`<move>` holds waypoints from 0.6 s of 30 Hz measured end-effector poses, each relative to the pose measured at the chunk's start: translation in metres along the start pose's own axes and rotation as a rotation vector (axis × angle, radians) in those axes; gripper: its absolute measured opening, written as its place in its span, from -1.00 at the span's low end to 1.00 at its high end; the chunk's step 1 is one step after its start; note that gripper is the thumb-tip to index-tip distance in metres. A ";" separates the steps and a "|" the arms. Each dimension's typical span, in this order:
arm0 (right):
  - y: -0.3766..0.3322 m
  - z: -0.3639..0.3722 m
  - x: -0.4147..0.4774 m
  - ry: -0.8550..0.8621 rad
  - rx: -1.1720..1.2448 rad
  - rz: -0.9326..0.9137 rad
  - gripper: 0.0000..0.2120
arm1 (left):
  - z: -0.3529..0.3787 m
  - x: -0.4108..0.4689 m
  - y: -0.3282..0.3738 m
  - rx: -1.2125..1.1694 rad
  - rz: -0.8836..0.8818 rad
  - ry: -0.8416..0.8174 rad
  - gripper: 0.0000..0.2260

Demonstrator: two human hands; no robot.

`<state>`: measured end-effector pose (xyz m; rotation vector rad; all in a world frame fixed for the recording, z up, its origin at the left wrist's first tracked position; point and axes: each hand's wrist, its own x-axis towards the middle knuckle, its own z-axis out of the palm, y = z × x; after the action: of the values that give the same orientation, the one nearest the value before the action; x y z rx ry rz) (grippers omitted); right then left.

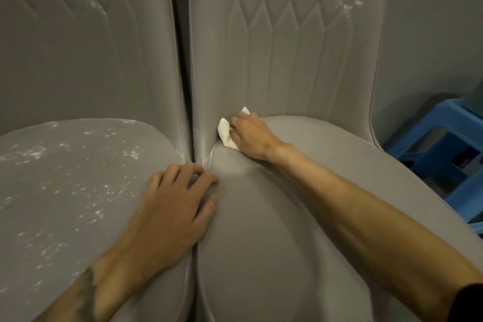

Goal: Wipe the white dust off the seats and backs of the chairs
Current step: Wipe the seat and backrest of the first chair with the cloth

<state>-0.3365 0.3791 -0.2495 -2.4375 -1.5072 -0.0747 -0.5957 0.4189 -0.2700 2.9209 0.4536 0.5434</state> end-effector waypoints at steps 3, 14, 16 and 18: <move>0.027 -0.016 0.003 -0.051 -0.079 0.061 -0.73 | -0.003 -0.001 0.001 -0.011 -0.001 -0.001 -0.73; -0.037 -0.017 -0.050 -0.019 0.071 -0.200 -0.68 | -0.006 0.001 0.002 -0.093 -0.055 0.084 -0.87; -0.047 -0.019 -0.042 0.039 0.046 -0.100 -0.67 | -0.008 0.000 0.003 -0.083 -0.080 0.120 -0.89; -0.057 -0.012 -0.045 0.075 0.067 -0.065 -0.68 | -0.009 0.000 0.003 -0.081 -0.107 0.137 -0.88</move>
<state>-0.4064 0.3607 -0.2348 -2.3078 -1.5317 -0.1254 -0.5980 0.4164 -0.2612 2.7742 0.5858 0.7316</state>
